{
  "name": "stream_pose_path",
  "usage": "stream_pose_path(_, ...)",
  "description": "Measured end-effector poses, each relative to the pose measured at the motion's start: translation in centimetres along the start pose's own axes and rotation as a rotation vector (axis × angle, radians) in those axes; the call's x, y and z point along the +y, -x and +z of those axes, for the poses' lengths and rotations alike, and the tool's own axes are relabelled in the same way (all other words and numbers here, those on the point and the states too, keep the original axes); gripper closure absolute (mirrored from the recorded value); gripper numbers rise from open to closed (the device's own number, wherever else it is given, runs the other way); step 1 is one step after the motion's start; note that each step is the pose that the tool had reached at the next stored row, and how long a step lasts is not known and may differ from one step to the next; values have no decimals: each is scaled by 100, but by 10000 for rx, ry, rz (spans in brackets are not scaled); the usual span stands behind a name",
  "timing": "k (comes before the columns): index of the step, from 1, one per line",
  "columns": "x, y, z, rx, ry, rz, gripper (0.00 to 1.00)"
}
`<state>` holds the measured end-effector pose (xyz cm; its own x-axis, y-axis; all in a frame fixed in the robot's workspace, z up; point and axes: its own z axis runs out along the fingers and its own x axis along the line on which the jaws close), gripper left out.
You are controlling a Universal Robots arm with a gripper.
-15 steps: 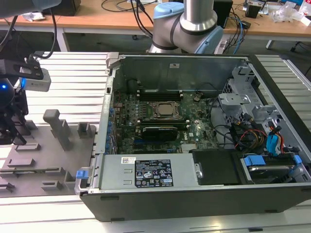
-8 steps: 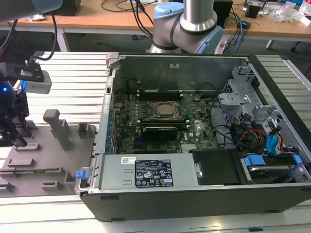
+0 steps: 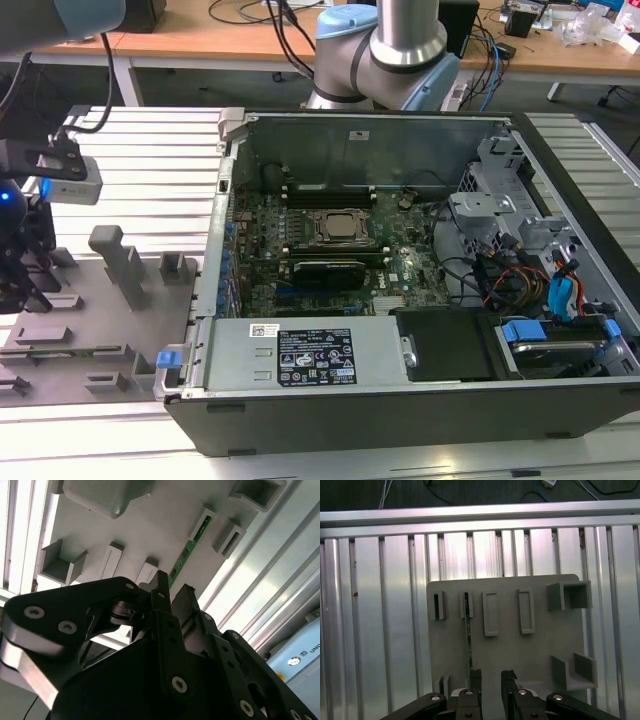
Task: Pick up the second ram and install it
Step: 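Pick up the second ram and move it above second insertion slot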
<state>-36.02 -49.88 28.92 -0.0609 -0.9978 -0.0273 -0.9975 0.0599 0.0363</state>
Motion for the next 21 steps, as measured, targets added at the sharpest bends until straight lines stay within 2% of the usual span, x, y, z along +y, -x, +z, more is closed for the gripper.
stream_pose_path(21, -3, -10, 146, 0, 0, 0, 70)
